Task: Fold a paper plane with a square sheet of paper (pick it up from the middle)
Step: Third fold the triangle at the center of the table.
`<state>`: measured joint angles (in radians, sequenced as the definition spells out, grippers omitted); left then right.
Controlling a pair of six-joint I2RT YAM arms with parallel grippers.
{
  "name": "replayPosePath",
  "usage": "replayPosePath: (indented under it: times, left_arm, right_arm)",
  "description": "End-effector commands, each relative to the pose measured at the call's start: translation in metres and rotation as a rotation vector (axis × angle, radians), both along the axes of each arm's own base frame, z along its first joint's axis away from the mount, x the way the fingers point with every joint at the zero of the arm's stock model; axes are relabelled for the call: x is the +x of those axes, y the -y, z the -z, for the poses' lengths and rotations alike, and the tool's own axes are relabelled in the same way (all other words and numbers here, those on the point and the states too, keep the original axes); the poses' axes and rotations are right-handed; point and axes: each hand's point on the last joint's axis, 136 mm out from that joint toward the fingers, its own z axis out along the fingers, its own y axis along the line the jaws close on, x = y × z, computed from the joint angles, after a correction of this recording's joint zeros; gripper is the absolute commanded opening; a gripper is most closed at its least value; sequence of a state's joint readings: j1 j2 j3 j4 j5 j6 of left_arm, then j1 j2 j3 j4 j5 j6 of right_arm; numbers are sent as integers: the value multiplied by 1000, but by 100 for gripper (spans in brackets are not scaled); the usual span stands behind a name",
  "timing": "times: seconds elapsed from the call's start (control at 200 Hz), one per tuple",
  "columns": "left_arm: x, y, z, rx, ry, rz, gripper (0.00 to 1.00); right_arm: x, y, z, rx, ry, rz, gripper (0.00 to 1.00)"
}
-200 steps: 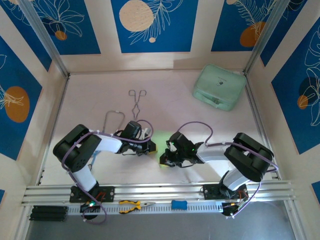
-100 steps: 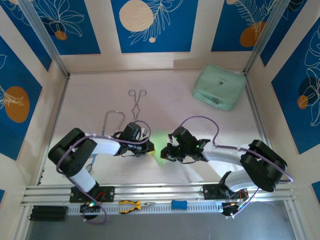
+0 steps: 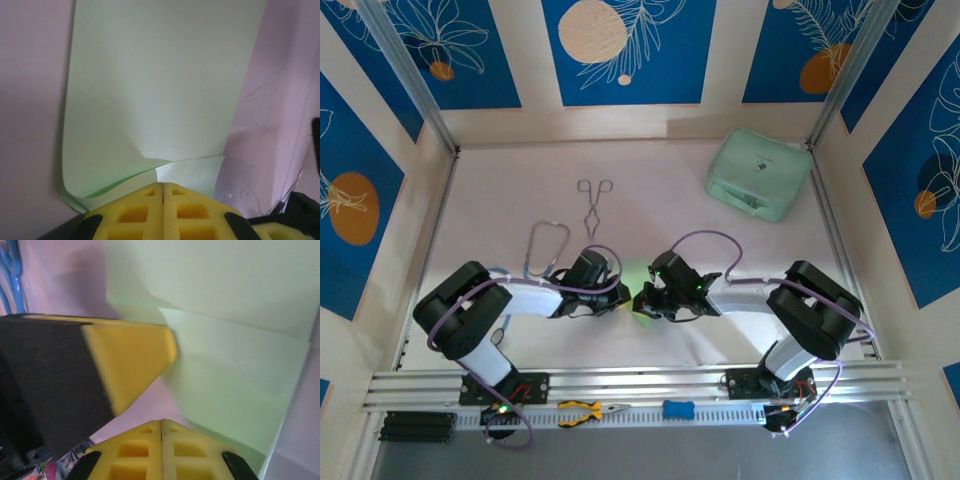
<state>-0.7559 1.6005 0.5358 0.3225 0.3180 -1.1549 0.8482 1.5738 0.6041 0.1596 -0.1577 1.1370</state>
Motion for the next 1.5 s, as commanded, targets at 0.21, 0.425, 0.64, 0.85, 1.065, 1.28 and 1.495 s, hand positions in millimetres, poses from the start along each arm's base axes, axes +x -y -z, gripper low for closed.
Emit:
replayPosePath:
  times: [0.21,0.425,0.64,0.85,1.065,1.28,1.495]
  left_arm:
    - [2,-3,-17,24,89,36,7]
    - [-12,-2,-26,69,101,129,6]
    - [-22,10,-7,62,9,186,4]
    - [-17,-5,14,126,-25,156,3]
    - [-5,-26,16,161,5,127,4]
    - [8,-36,8,161,46,120,7]
    - [17,-55,14,170,38,84,7]
  right_arm:
    - [-18,22,39,-83,-103,19,3]
    - [-15,22,36,-64,-95,10,3]
    - [-15,24,38,-71,-100,14,3]
    - [-19,29,44,-87,-110,11,2]
    - [-23,38,51,-124,-120,4,0]
    - [-23,41,52,-127,-120,-2,0]
    - [-23,42,51,-121,-121,-13,0]
